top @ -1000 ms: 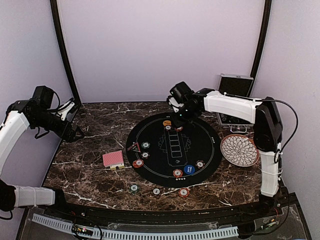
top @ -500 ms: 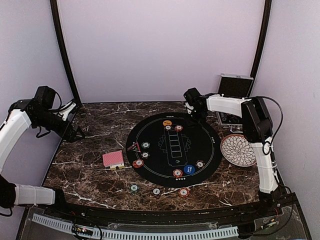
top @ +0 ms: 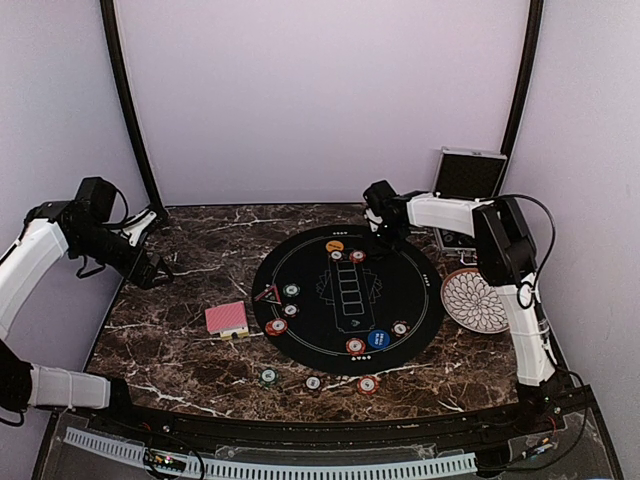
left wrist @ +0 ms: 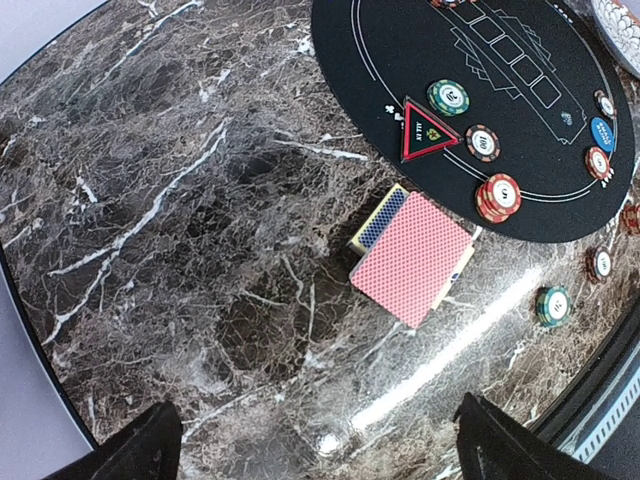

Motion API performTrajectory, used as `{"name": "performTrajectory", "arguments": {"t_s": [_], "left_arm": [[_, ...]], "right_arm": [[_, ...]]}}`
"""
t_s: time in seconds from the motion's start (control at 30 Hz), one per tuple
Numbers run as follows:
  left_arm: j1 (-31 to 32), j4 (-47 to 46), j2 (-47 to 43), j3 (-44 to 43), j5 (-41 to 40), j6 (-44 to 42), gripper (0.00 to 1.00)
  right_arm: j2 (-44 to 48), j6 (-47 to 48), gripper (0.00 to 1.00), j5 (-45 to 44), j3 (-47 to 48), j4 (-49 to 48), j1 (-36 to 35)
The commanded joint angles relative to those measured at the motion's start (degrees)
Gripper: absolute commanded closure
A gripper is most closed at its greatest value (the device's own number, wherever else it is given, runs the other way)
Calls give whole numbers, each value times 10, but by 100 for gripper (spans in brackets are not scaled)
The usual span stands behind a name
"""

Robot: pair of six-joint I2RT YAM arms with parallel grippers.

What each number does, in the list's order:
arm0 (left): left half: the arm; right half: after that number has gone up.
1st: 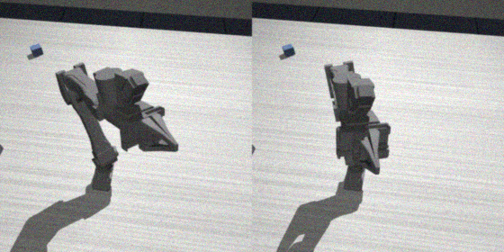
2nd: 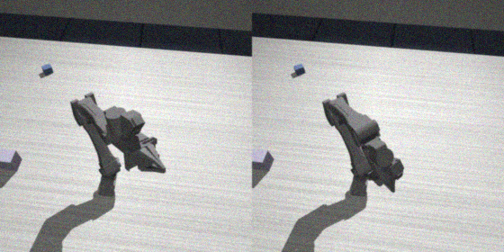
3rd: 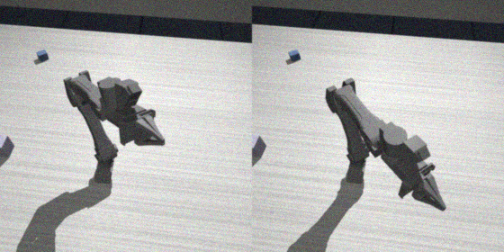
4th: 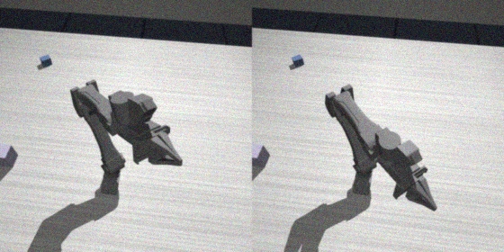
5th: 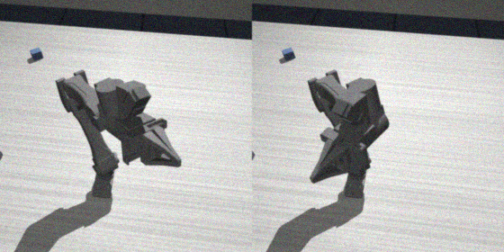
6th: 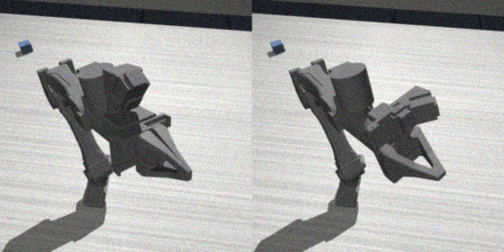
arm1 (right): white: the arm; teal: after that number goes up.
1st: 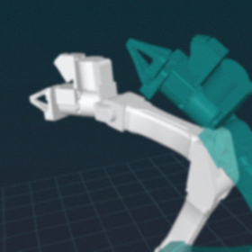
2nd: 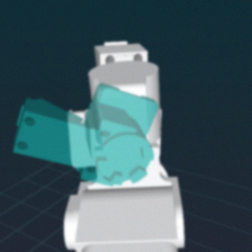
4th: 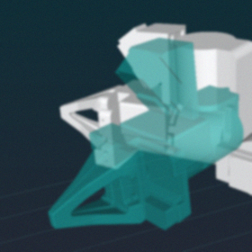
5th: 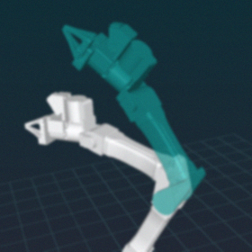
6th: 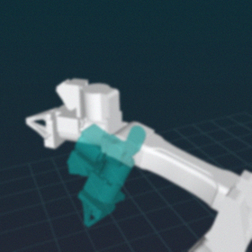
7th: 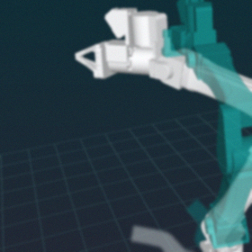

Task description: Distribute texas hold em gaming equipment

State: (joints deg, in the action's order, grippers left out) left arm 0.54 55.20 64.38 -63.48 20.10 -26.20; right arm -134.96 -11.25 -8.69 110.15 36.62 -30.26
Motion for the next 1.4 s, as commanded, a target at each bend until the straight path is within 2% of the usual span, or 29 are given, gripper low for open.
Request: {"name": "performTrajectory", "arguments": {"t_s": [0.0, 0.17, 0.3, 0.5, 0.67, 0.8, 0.9, 1.13, 1.23, 1.37], "left_arm": [[2, -12, 5, 15, 22, -4, 1], [2, -24, 4, 31, 21, -8, 1], [2, -27, 4, 41, 9, -19, 1], [2, -15, 19, 45, -3, -19, 1], [2, -11, 43, 61, -27, -21, 1], [2, -22, 60, 57, -25, -11, 1], [2, -17, 66, 55, -2, -11, 1], [3, 15, 98, 31, -24, -32, 1], [4, 4, 99, 15, -37, -37, 1], [6, -4, 92, -1, -21, -34, 1]], "right_arm": [[-13, -4, 80, 18, 18, -14, 6], [1, -8, 51, 12, -1, -17, 6], [31, -15, 38, 24, -20, -28, 6], [86, -40, 37, 38, -41, -30, 2], [143, -45, 37, -10, -92, -23, -3], [190, -44, 37, -15, -132, -22, -26], [229, -27, 36, -20, -155, -21, -86], [289, -12, 31, -9, -231, -39, -246], [301, -16, 29, -8, -263, -48, -309], [291, -27, 27, -10, -260, -46, -369]]}}
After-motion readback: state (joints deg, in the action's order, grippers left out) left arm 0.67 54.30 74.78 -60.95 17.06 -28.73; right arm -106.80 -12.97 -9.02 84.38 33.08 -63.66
